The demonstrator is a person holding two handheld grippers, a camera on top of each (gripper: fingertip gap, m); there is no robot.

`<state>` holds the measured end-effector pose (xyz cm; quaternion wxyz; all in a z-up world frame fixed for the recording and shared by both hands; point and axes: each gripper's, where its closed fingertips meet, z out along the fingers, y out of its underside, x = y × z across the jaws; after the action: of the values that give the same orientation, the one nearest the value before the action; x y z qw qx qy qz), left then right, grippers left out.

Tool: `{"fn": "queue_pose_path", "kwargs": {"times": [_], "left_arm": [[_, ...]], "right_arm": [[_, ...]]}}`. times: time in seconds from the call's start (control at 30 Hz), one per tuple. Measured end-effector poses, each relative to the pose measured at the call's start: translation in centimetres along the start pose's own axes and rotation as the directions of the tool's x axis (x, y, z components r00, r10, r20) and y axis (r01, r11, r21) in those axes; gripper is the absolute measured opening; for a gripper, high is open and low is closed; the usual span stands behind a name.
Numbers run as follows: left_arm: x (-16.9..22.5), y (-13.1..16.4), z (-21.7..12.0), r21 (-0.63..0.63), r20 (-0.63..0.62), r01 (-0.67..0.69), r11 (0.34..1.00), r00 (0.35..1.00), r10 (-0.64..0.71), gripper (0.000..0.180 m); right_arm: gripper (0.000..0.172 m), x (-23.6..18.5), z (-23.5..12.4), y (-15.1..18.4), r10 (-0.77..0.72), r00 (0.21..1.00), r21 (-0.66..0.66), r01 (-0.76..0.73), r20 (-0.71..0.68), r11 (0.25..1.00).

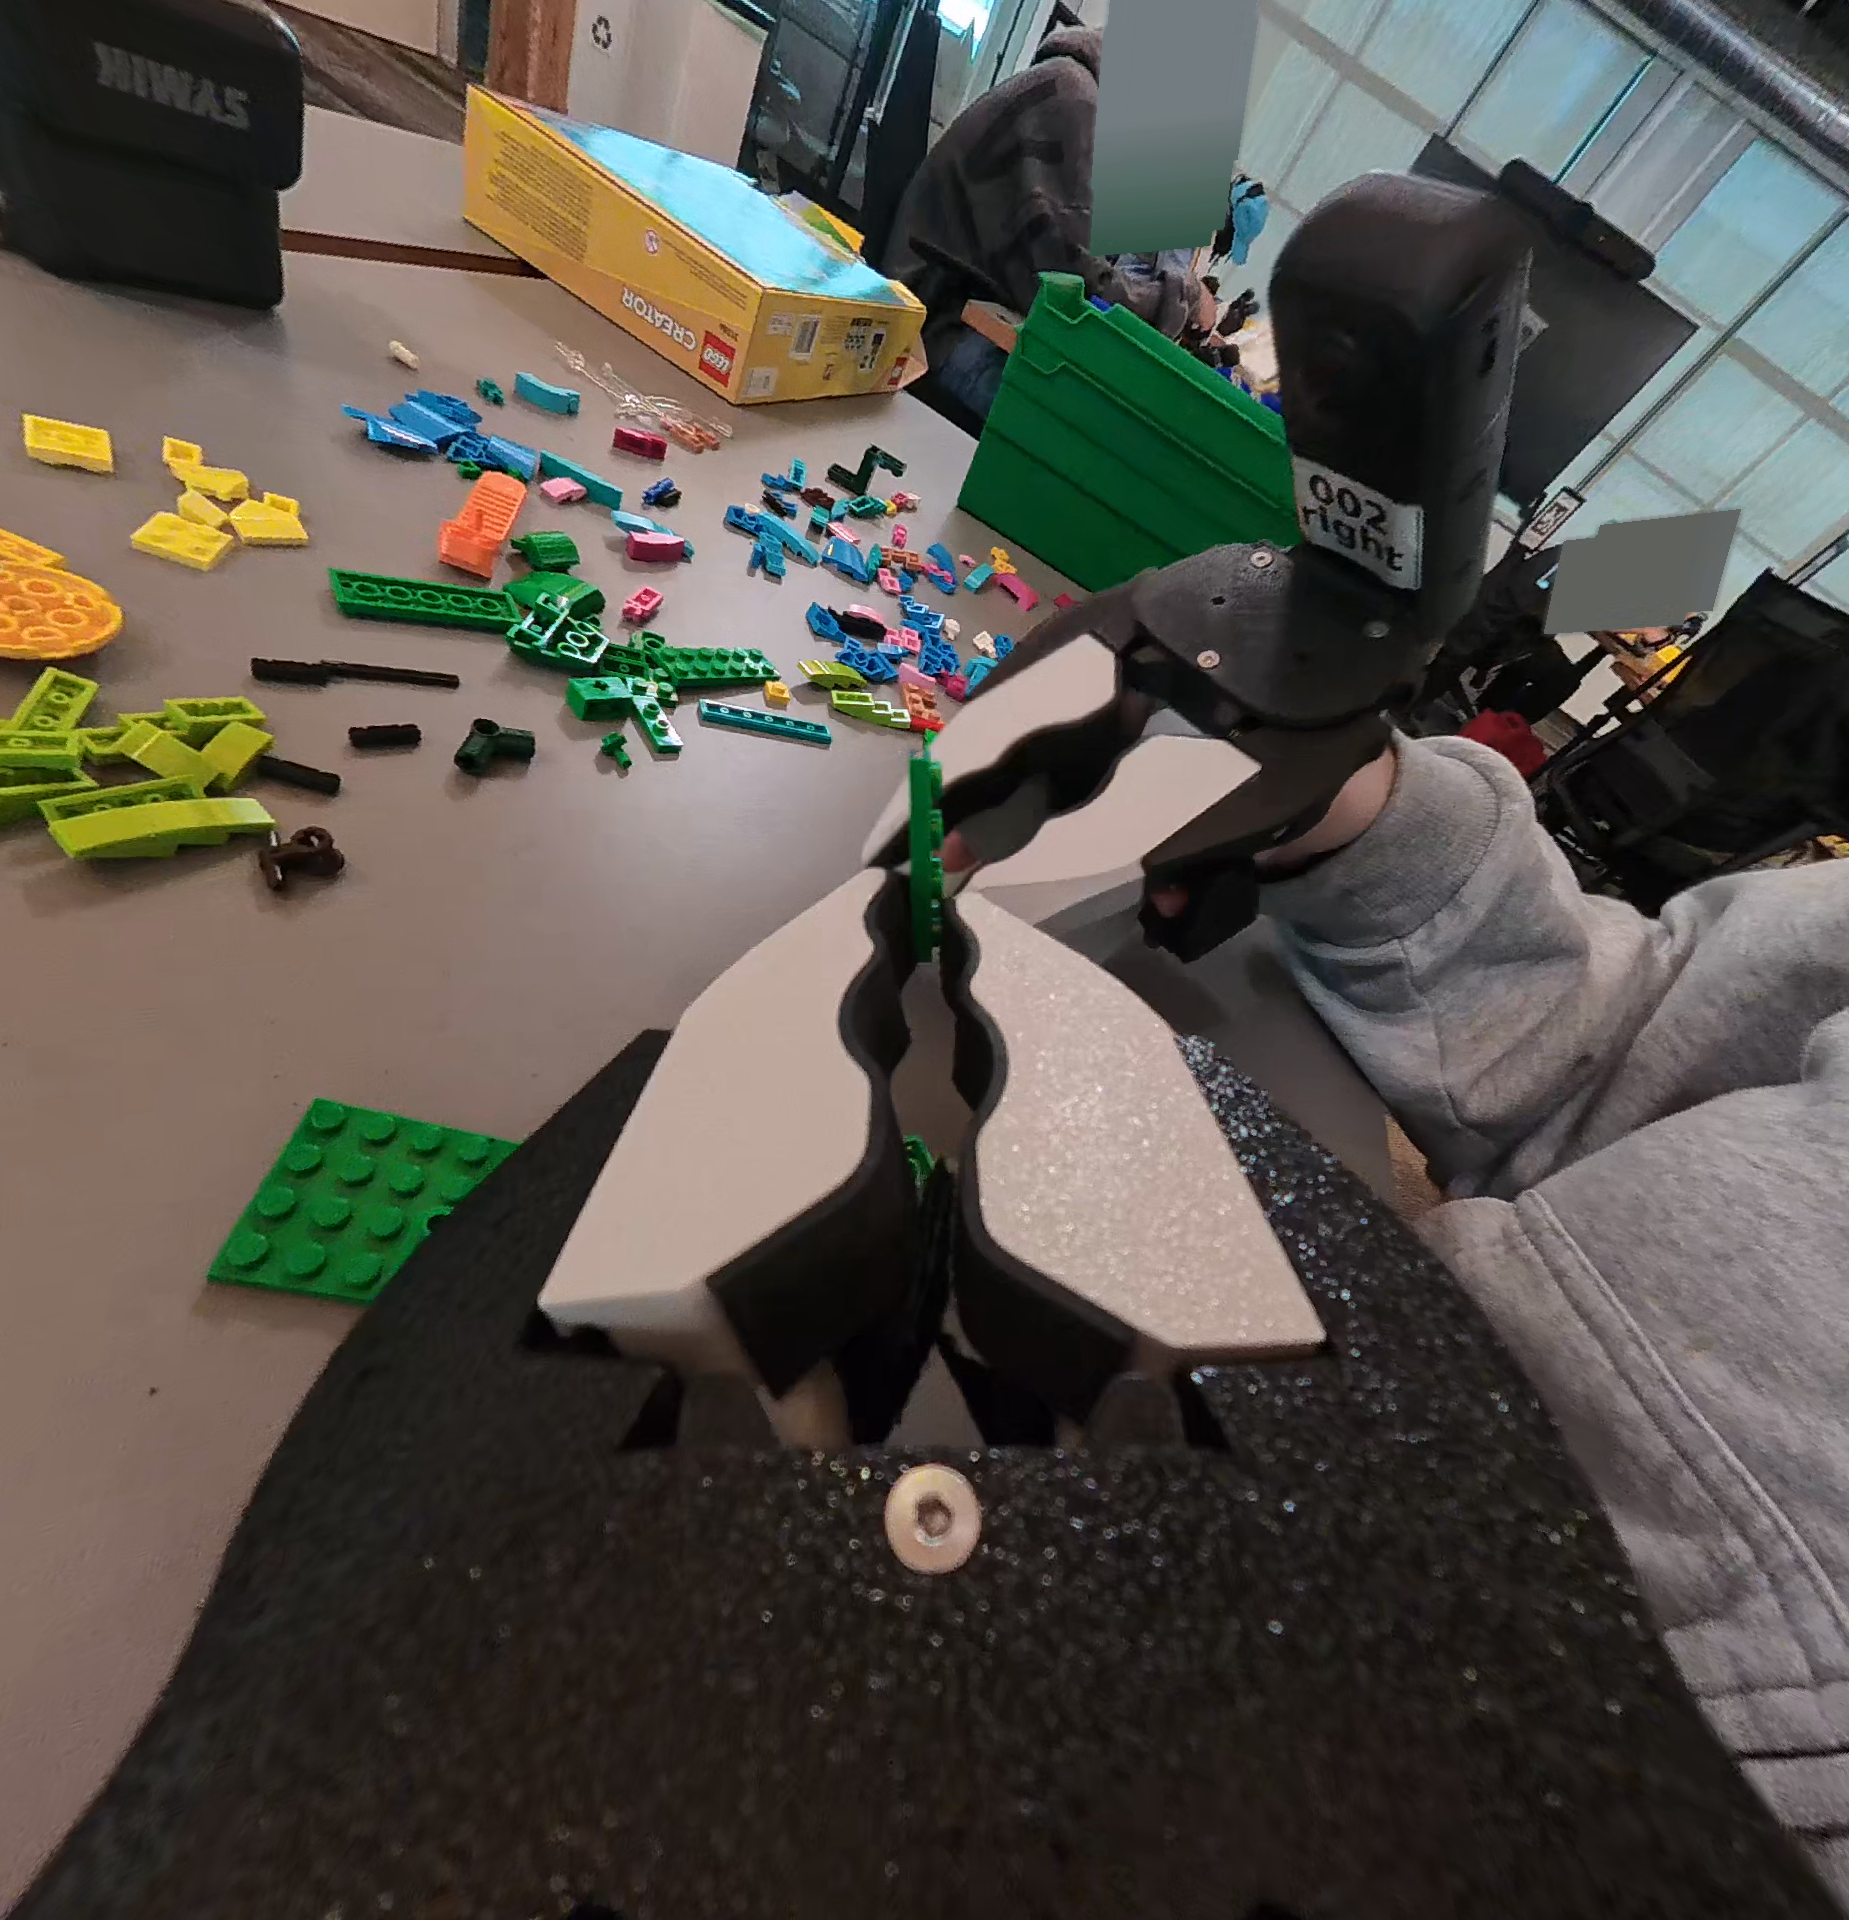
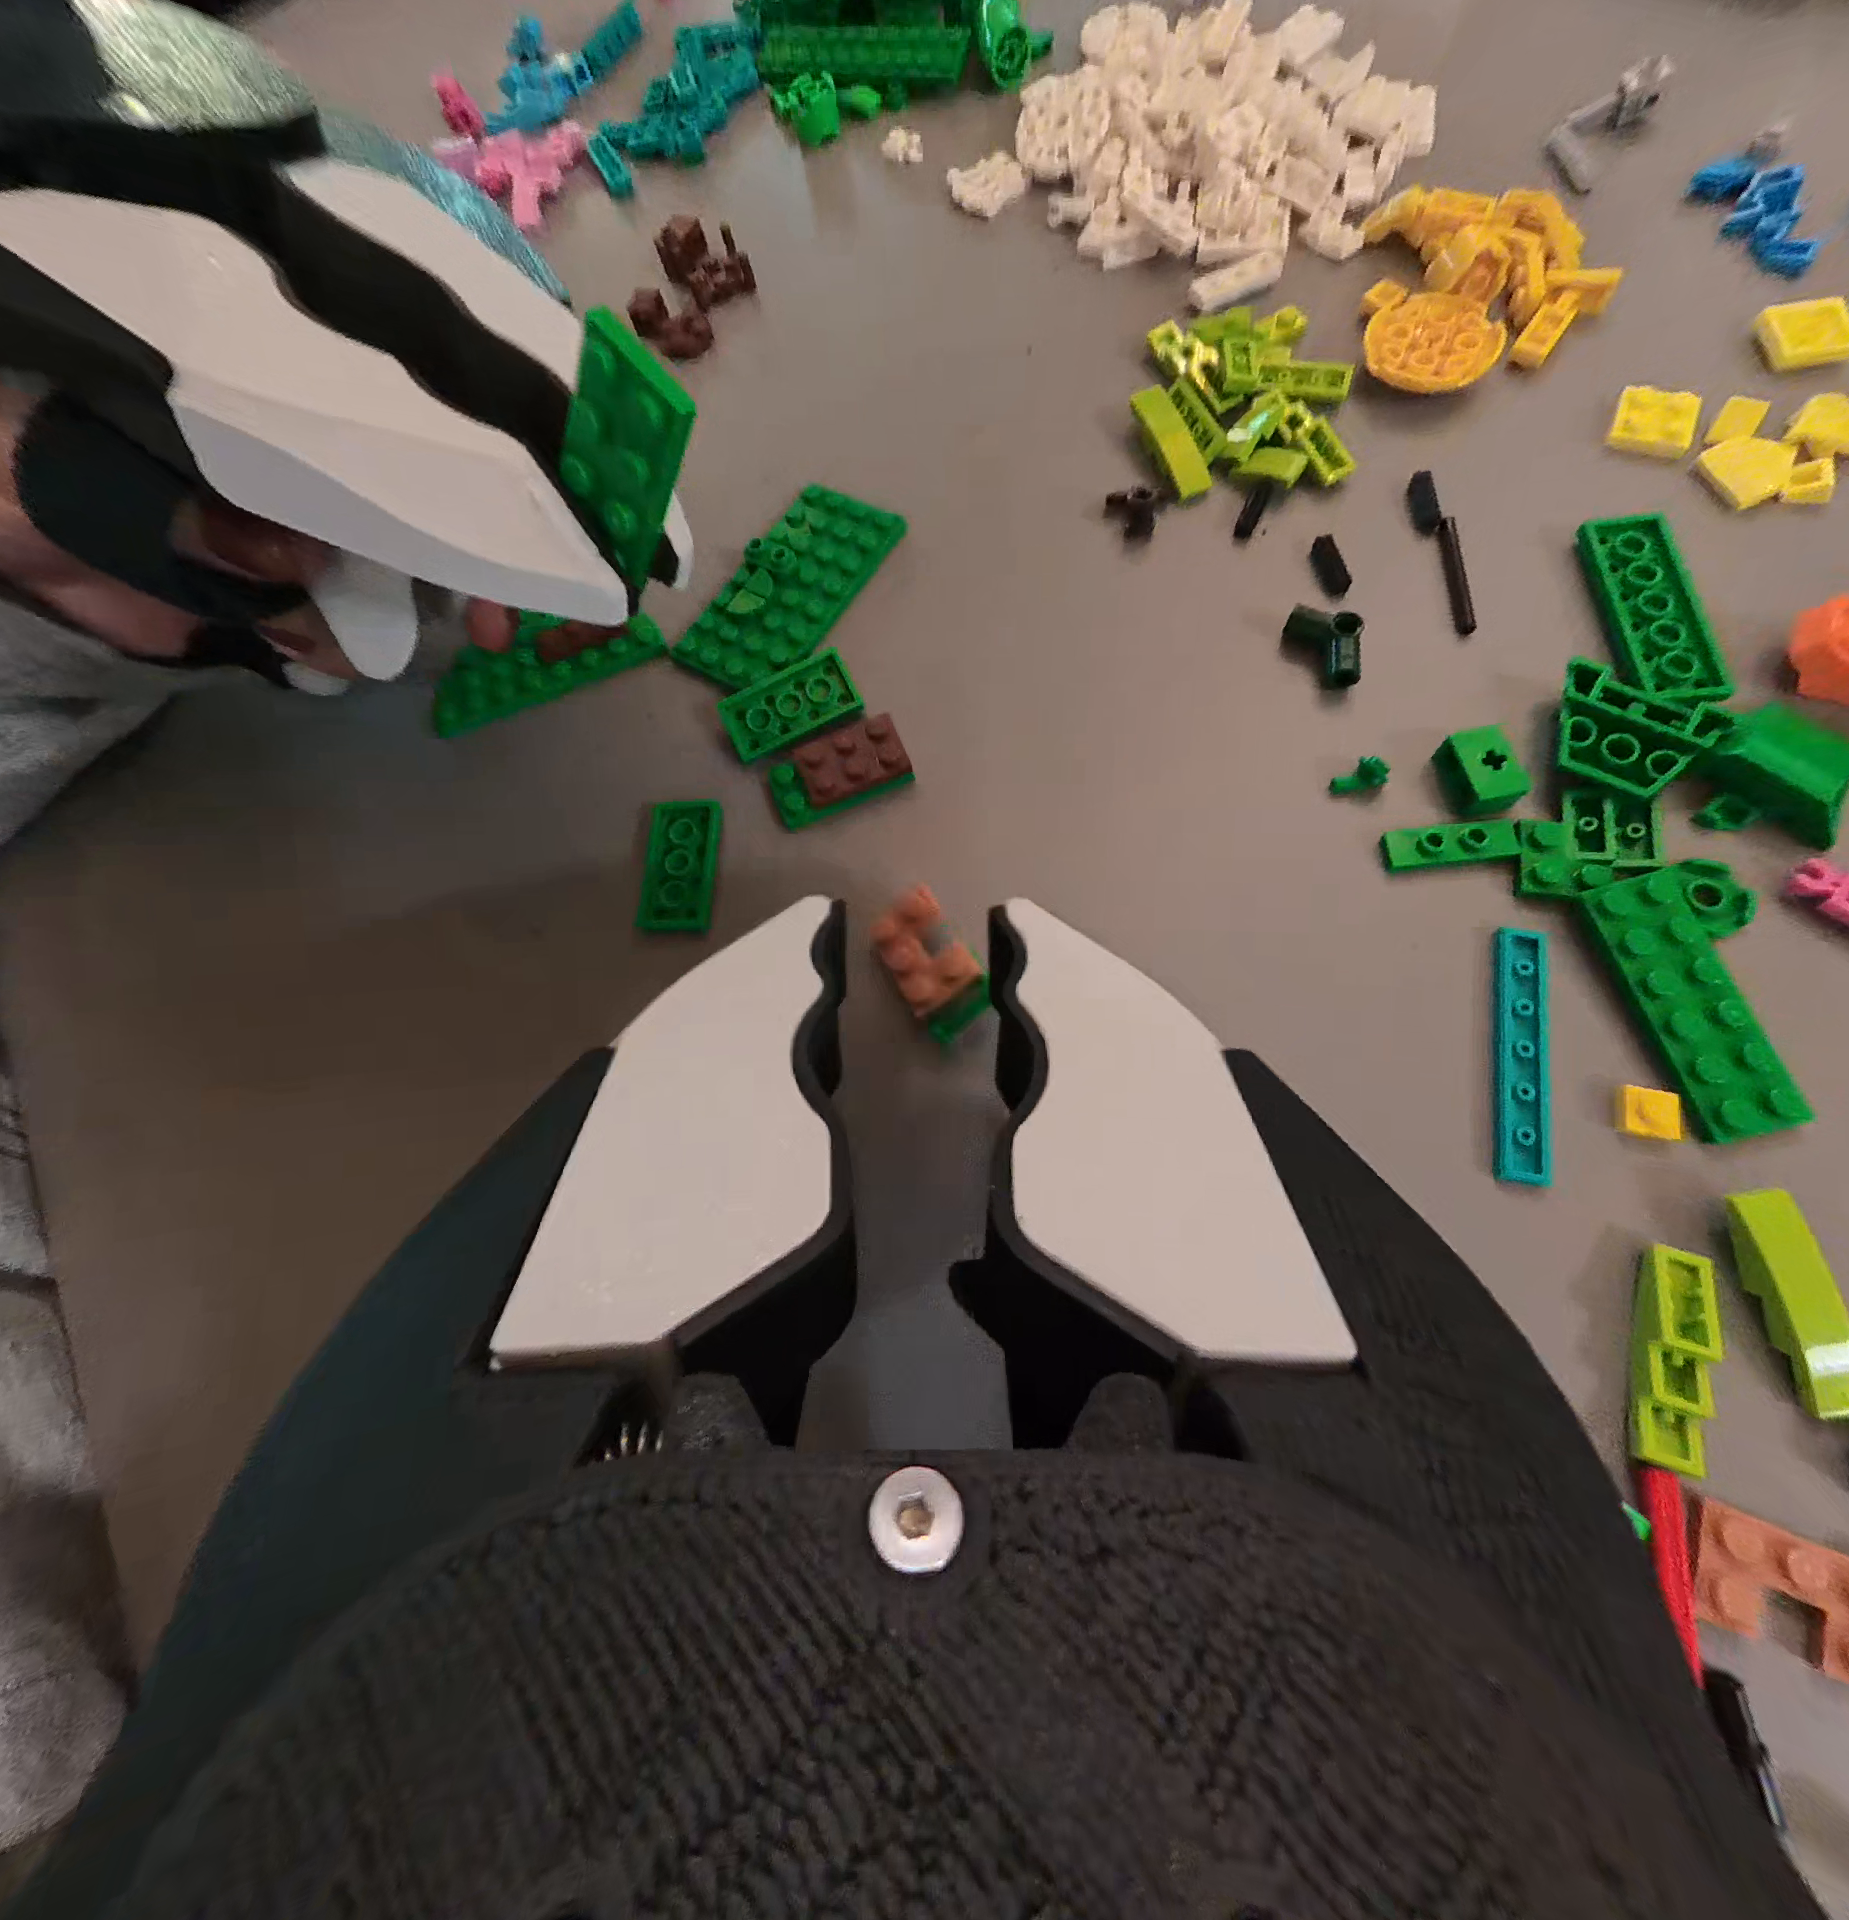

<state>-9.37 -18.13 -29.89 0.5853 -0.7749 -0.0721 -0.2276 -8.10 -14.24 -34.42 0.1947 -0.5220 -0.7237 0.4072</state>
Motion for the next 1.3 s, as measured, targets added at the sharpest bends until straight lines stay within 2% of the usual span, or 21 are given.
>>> {"fn": "queue_pose_path", "kwargs": {"times": [0.13, 0.27, 0.3, 0.37, 0.43, 0.5, 0.53, 0.7, 0.83, 0.93, 0.97, 1.0, 1.07, 1.13, 1.17, 1.23, 1.3], "left_arm": [[-1.1, -1.2, -1.3, 0.055, 0.033, 0.009, 0.998, 0.999, -0.010, 0.005], [-4.0, -3.8, -5.5, 0.176, 0.151, 0.007, 0.984, 0.988, -0.034, 0.004], [-4.0, -3.6, -6.2, 0.159, 0.136, 0.000, 0.987, 0.990, -0.022, 0.004], [-2.4, -1.5, -6.1, -0.001, 0.034, -0.062, 0.998, 0.997, 0.062, 0.004], [-1.2, 1.5, -5.5, -0.182, -0.021, -0.170, 0.968, 0.985, 0.169, 0.005], [0.1, 3.0, -4.8, -0.241, -0.076, -0.253, 0.937, 0.967, 0.242, 0.005], [0.8, 3.4, -4.5, -0.247, -0.115, -0.268, 0.931, 0.962, 0.246, 0.005], [1.9, 3.2, -4.5, -0.203, -0.173, -0.298, 0.933, 0.949, 0.265, 0.005], [1.5, 2.5, -5.4, -0.174, -0.159, -0.294, 0.940, 0.950, 0.268, 0.005], [-0.1, 0.2, -6.6, -0.037, -0.032, -0.272, 0.962, 0.962, 0.271, 0.063], [-1.1, -1.0, -7.5, 0.027, 0.046, -0.278, 0.960, 0.960, 0.277, 0.082], [-2.7, -2.2, -8.9, 0.099, 0.170, -0.309, 0.946, 0.942, 0.289, 0.091], [-6.4, -4.6, -13.2, 0.224, 0.475, -0.439, 0.870, 0.829, 0.296, 0.084], [-8.9, -6.2, -17.7, 0.283, 0.679, -0.512, 0.811, 0.704, 0.207, 0.078], [-9.7, -6.6, -19.4, 0.288, 0.734, -0.516, 0.807, 0.660, 0.160, 0.078], [-12.1, -6.3, -22.4, 0.268, 0.852, -0.499, 0.824, 0.522, 0.039, 0.075], [-13.0, -5.6, -22.8, 0.271, 0.861, -0.454, 0.849, 0.509, -0.002, 0.074]], "right_arm": [[0.032, -0.2, -1.2, -2.1, 0.017, 0.999, 0.133, -0.022, 0.038, 0.991], [0.032, -1.0, -2.0, -3.6, -0.070, 0.997, 0.252, 0.057, 0.043, 0.966], [0.032, -1.4, -2.0, -4.1, -0.117, 0.993, 0.286, 0.104, 0.027, 0.953], [0.031, -3.2, -2.1, -5.2, -0.217, 0.975, 0.367, 0.186, 0.044, 0.911], [0.027, -5.8, -1.9, -6.3, -0.225, 0.957, 0.416, 0.134, 0.180, 0.900], [0.026, -7.4, -1.0, -6.7, -0.174, 0.930, 0.378, 0.041, 0.324, 0.925], [0.026, -7.9, -0.5, -6.7, -0.170, 0.920, 0.354, 0.036, 0.353, 0.935], [0.022, -8.8, 1.1, -6.2, -0.260, 0.905, 0.271, 0.172, 0.336, 0.947], [0.006, -10.0, 1.3, -6.9, -0.315, 0.872, 0.277, 0.220, 0.374, 0.935], [0.004, -9.8, 2.1, -8.7, -0.362, 0.867, 0.282, 0.273, 0.343, 0.920], [0.004, -9.2, 2.7, -9.6, -0.371, 0.872, 0.275, 0.289, 0.318, 0.917], [0.004, -8.4, 3.7, -10.5, -0.371, 0.882, 0.260, 0.301, 0.290, 0.918], [0.003, -6.7, 6.5, -12.9, -0.354, 0.905, 0.226, 0.303, 0.235, 0.926], [0.003, -5.7, 10.0, -15.4, -0.320, 0.917, 0.197, 0.277, 0.238, 0.940], [0.004, -5.3, 12.0, -16.5, -0.301, 0.923, 0.177, 0.264, 0.238, 0.948], [0.004, -4.3, 16.1, -18.3, -0.279, 0.932, 0.118, 0.257, 0.232, 0.959], [0.004, -3.3, 20.0, -19.2, -0.248, 0.943, 0.045, 0.245, 0.223, 0.969]]}}
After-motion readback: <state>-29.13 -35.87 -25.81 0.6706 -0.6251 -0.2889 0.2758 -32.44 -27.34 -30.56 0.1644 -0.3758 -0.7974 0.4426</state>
